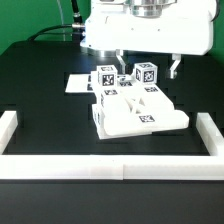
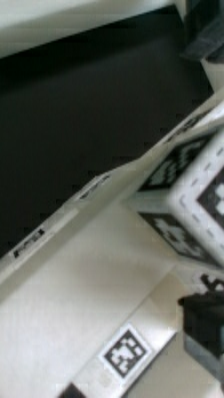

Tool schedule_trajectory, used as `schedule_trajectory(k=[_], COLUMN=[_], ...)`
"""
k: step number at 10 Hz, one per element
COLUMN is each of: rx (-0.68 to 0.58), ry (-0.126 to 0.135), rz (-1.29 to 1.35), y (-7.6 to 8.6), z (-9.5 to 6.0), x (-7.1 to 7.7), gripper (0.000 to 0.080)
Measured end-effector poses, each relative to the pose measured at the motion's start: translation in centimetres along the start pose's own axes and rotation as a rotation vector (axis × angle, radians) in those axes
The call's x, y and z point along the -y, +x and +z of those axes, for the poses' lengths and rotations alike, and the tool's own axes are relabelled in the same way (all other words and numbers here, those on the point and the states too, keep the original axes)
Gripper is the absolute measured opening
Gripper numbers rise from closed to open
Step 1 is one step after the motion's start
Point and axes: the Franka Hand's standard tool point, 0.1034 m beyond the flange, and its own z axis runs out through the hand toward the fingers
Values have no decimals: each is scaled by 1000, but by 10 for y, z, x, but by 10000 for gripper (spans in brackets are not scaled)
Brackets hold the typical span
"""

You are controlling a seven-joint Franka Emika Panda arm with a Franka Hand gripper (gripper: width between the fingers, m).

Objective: Assemble chair

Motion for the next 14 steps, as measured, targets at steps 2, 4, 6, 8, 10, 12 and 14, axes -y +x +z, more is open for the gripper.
schedule_trajectory(k=[2,4,6,8,10,12,14], rx=[-4,-3,-2,-1,-1,-2,-2], ry=[-19,-24,-34,-33,-33,-33,-33], rz=[-175,-274,-447,-473,-473,-445,-438], y=[0,-1,-1,-1,-1,-1,-1], z=[0,1,2,2,2,2,2], x=[0,-1,-2,-3,-3,-3,-3], gripper=[649,649,649,486,349,271,271])
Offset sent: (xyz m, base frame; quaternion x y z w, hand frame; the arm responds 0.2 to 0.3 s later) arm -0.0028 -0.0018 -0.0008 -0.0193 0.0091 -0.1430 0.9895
